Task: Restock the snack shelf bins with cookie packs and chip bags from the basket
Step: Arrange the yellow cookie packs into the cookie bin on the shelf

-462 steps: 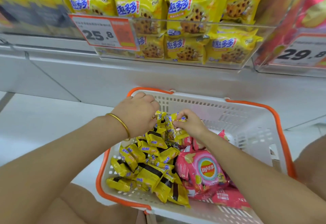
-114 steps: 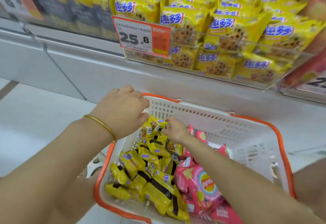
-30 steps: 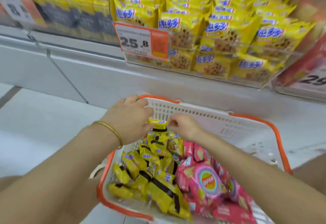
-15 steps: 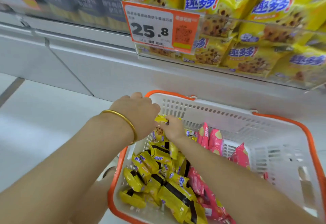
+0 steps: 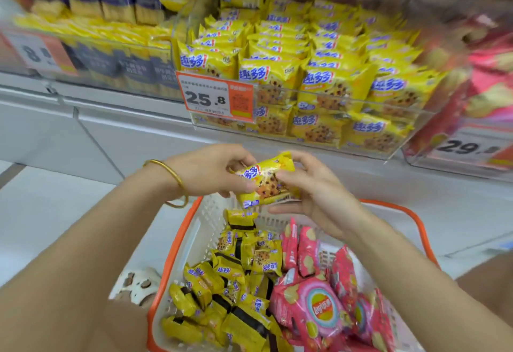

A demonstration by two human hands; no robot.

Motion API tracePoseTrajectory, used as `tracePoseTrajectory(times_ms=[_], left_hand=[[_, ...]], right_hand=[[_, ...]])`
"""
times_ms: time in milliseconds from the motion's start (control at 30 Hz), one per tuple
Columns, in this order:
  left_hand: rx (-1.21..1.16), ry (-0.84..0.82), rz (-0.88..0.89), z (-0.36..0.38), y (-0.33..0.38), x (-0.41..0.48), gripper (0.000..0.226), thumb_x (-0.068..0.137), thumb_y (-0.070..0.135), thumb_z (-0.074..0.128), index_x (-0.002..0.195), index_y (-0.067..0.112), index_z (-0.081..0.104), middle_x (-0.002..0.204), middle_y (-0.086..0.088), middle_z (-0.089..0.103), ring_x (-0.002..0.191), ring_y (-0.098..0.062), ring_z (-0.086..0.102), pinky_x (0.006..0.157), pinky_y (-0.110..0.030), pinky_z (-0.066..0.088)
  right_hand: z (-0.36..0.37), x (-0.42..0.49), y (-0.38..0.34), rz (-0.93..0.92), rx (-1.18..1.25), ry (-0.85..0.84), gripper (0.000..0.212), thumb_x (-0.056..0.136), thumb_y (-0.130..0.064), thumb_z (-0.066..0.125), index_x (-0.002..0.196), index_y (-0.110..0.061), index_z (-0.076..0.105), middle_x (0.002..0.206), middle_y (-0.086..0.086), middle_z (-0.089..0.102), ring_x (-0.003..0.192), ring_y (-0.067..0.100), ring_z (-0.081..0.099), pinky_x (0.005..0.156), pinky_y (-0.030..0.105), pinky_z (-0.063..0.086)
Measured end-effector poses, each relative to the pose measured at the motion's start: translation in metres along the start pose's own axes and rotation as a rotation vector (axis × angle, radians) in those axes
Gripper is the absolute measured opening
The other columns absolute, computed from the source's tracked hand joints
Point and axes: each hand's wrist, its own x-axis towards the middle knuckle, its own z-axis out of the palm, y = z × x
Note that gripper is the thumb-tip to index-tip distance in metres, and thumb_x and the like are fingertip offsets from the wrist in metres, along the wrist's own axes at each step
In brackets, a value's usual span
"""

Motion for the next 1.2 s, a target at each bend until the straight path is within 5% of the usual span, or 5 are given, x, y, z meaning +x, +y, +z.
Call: tracePoseTrajectory(times_ms=[133,267,400,667,1200], left_hand=[[-0.285,0.172,0.216,-0.023,0.019,-0.017,0.031,0.078,0.011,0.072,0.106,0.018,0.063,0.102,-0.020,0.066,0.078,-0.016,0.059,0.063,-0.022,0.051],[-0.468,0.687,0.463,-0.034,0.031,-0.019,0.041,0.076,0.025,0.076,0.111,0.023,0.055,0.100,-0.006,0.062,0.083,-0.005,0.061,0.069,-0.018,0.051],[0.218,1.123,0.519,-0.054,0.019,-0.013,0.034,0.084,0.025,0.057,0.116,0.015,0.057,0.120,-0.004,0.056,0.115,-0.019,0.051,0.100,-0.029,0.036],[0.547,0.975,0.370,-0.077,0.002,0.023,0.061,0.088,0.049,0.026,0.130,0.014,0.054,0.152,-0.013,0.028,0.144,-0.025,0.014,0.115,-0.036,0.012],[0.476,0.993,0.380,-0.082,0.004,0.036,0.058,0.090,0.049,0.027,0.126,0.015,0.056,0.152,-0.009,0.031,0.145,-0.019,0.012,0.112,-0.029,0.011]], right_hand=[[0.019,-0.018,-0.063,-0.280,-0.561,0.024,0.034,0.079,-0.009,0.072,0.108,-0.022,0.059,0.095,0.003,0.061,0.063,0.008,0.062,0.051,0.027,0.052],[0.038,-0.009,-0.121,-0.512,-0.737,0.204,0.029,0.075,-0.020,0.077,0.100,-0.020,0.062,0.072,-0.004,0.056,0.052,0.004,0.051,0.044,0.022,0.045],[0.048,0.040,-0.166,-0.671,-0.660,0.311,0.032,0.074,-0.019,0.078,0.101,-0.016,0.062,0.089,0.006,0.064,0.071,0.017,0.063,0.058,0.030,0.054],[0.052,0.178,-0.206,-0.652,-0.915,0.519,0.032,0.077,-0.014,0.074,0.106,-0.020,0.061,0.099,-0.004,0.054,0.091,0.014,0.055,0.073,0.022,0.046],[0.064,0.206,-0.214,-0.536,-1.456,0.520,0.037,0.087,-0.023,0.065,0.122,-0.028,0.056,0.133,0.009,0.040,0.117,0.032,0.048,0.092,0.033,0.046]])
